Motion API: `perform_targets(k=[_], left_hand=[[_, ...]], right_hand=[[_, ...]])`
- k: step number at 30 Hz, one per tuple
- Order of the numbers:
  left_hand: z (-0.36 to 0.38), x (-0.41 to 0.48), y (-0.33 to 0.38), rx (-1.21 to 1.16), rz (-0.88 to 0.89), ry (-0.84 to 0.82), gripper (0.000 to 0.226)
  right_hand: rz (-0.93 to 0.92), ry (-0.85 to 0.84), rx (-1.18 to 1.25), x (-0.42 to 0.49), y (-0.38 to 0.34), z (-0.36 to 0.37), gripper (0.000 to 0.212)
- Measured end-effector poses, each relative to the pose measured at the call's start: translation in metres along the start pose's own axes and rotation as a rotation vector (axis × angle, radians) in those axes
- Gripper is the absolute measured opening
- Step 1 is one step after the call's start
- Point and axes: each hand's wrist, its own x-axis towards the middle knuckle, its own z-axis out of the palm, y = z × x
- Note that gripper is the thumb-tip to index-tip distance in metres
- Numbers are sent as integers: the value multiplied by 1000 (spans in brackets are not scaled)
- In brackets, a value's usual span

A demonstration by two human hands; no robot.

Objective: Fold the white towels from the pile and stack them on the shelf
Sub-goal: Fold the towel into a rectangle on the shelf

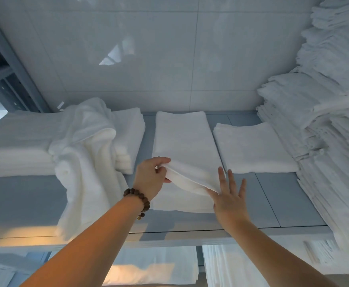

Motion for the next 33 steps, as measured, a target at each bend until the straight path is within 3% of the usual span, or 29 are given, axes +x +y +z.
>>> perform_targets(k=[5,11,16,20,23,29,33], left_hand=[[-11,-4,-8,178,90,-36,36],[-13,-16,-43,389,103,-75,37],[-2,-23,-66,534,-1,-122,40],[9,-26,-70,587,-139,-94,55],[11,-25,-69,568,-184,-76,53],[19,-22,-69,426,-250,-113,39],[20,-22,-66,450,-228,6,21]], right_hand=[[53,-97,-100,-11,8,-1,52],[89,139,-42,-22,14,1,41],[152,187,61,-31,8,3,38],[234,133,159,-34,5,5,37],[334,126,284,-34,6,13,7],[445,142,411,-28,6,23,22],[462,130,424,-27,9,21,18]])
